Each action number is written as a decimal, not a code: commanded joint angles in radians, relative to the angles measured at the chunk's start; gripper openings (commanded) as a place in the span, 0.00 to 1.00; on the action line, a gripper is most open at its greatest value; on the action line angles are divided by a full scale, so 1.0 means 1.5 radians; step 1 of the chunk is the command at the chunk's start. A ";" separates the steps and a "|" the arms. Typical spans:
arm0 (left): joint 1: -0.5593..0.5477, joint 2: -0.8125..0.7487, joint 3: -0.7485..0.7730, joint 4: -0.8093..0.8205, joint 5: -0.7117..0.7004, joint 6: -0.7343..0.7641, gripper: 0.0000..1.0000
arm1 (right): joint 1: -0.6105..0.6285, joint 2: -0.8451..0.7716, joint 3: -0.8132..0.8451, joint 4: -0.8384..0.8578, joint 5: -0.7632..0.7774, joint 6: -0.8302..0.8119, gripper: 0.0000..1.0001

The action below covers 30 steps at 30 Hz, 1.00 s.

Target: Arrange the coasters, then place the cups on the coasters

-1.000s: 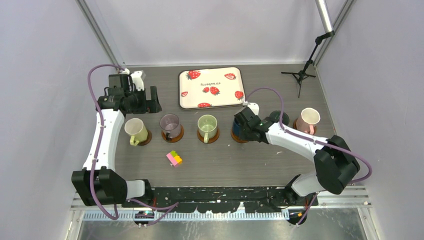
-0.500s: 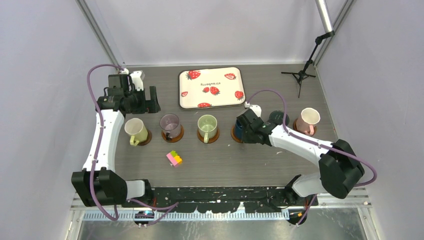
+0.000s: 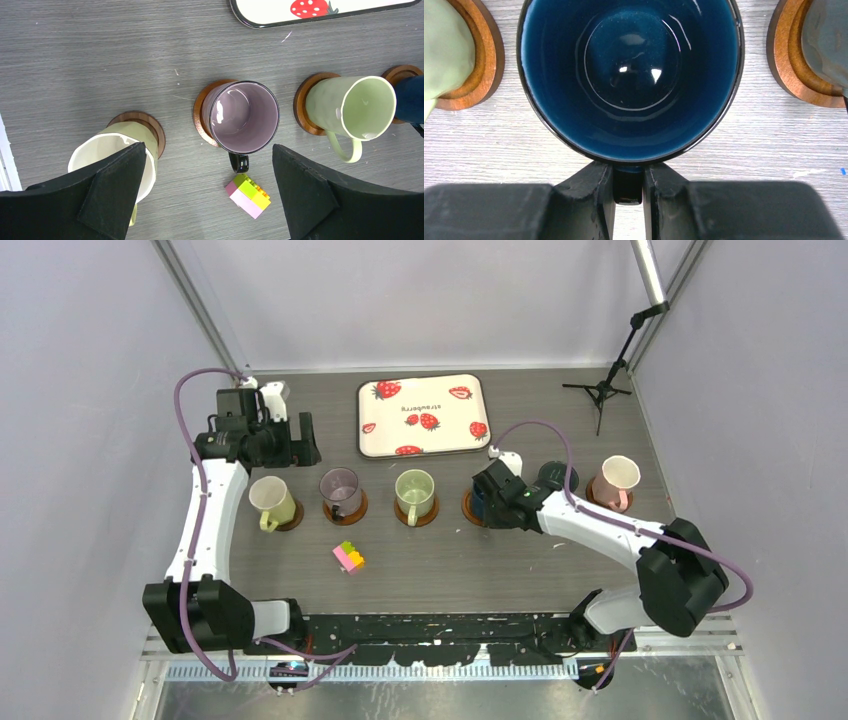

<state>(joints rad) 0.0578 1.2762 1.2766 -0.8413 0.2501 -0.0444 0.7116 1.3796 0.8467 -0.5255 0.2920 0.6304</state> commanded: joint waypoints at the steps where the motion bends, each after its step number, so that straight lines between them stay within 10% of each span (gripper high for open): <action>1: -0.003 -0.020 0.005 0.022 0.002 0.001 1.00 | 0.004 0.012 0.006 0.007 0.015 -0.002 0.29; 30: -0.003 -0.024 -0.001 0.020 -0.004 0.011 1.00 | 0.004 0.027 0.027 0.016 -0.041 -0.008 0.42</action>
<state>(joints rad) 0.0578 1.2713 1.2766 -0.8413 0.2489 -0.0433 0.7124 1.4296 0.8471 -0.5240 0.2424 0.6300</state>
